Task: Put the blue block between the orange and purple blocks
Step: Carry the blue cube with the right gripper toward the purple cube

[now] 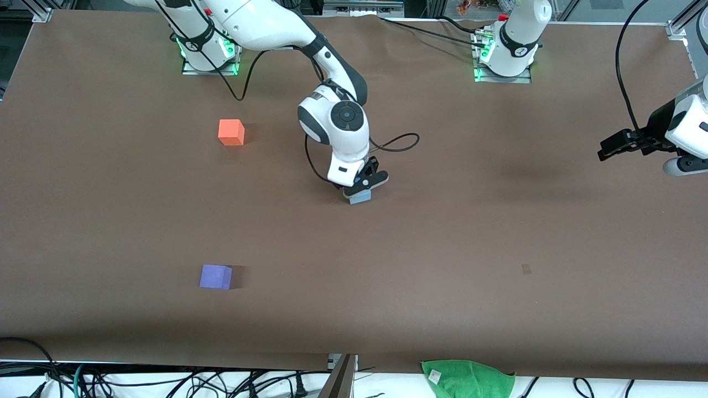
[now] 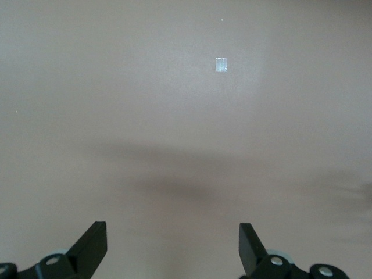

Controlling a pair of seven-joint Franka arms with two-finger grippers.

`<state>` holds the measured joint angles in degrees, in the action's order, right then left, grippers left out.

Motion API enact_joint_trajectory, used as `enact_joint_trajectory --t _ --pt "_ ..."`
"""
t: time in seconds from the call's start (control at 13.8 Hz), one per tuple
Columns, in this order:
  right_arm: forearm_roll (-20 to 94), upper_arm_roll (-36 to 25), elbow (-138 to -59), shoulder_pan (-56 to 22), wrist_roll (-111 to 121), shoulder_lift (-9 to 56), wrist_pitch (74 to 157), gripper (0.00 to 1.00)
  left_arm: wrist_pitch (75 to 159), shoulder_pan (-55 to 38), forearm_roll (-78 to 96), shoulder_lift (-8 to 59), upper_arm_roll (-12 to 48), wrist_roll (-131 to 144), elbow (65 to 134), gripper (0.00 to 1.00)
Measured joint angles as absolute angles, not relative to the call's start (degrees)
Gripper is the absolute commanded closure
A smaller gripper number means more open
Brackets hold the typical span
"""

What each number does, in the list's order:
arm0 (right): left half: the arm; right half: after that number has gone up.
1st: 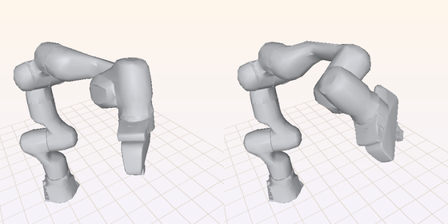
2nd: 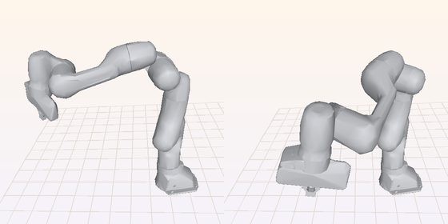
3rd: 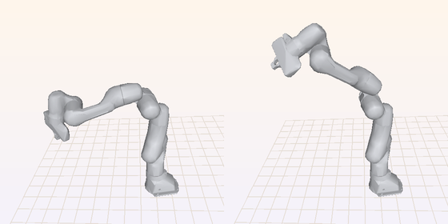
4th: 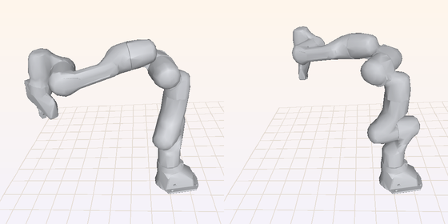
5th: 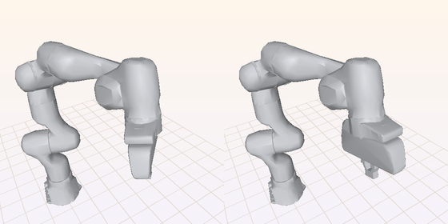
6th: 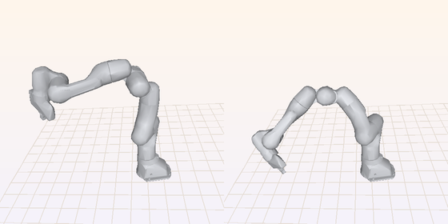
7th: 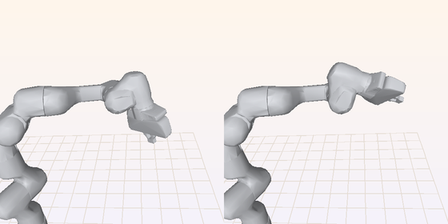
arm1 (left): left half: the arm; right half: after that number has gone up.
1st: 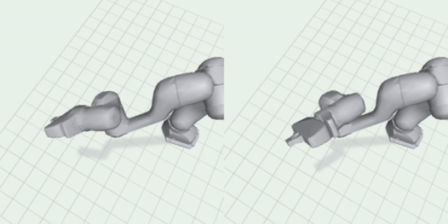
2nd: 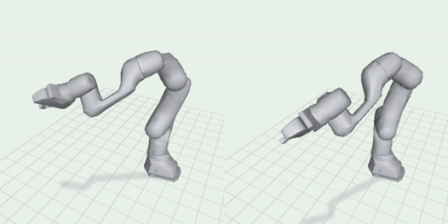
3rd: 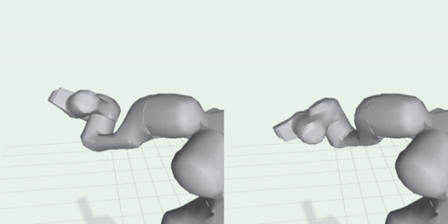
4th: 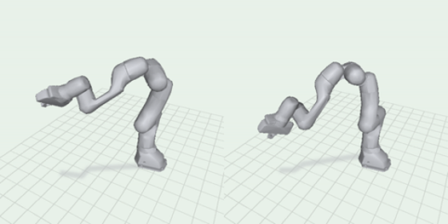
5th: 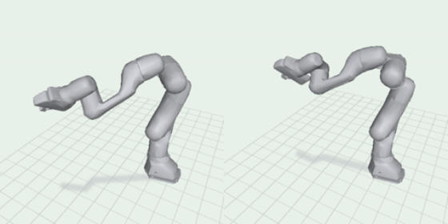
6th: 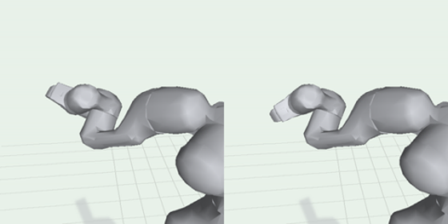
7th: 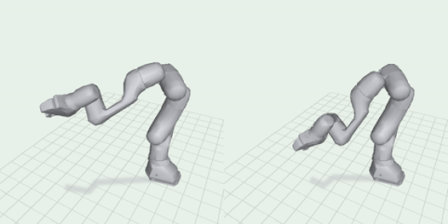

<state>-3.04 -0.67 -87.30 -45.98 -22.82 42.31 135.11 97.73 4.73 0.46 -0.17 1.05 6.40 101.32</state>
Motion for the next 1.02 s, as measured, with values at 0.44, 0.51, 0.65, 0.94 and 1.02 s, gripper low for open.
enact_joint_trajectory --t 0.44,0.51,0.65,0.94,1.02 --pt "-3.0 -9.7 -88.2 -43.0 -22.8 34.5 122.9 0.70 97.7 4.7 0.5 -0.2 1.1 6.4 101.4 0.00" --pt "-3.0 -9.9 -89.3 -41.3 -22.6 33.6 122.4 0.70 97.7 4.7 0.5 -0.2 1.1 6.4 101.4 0.00" --pt "-3.0 -10.1 -92.1 -37.1 -20.7 32.4 122.4 0.70 97.7 4.6 0.5 -0.2 1.1 6.4 101.4 0.00" --pt "0.1 -10.2 -97.2 -29.2 -12.8 31.0 122.4 0.70 97.7 4.5 0.5 -0.2 1.1 6.4 101.4 0.00" --pt "0.5 -10.2 -98.9 -27.7 -11.0 30.5 122.6 0.70 97.7 4.5 0.5 -0.2 1.1 6.4 101.4 0.00"
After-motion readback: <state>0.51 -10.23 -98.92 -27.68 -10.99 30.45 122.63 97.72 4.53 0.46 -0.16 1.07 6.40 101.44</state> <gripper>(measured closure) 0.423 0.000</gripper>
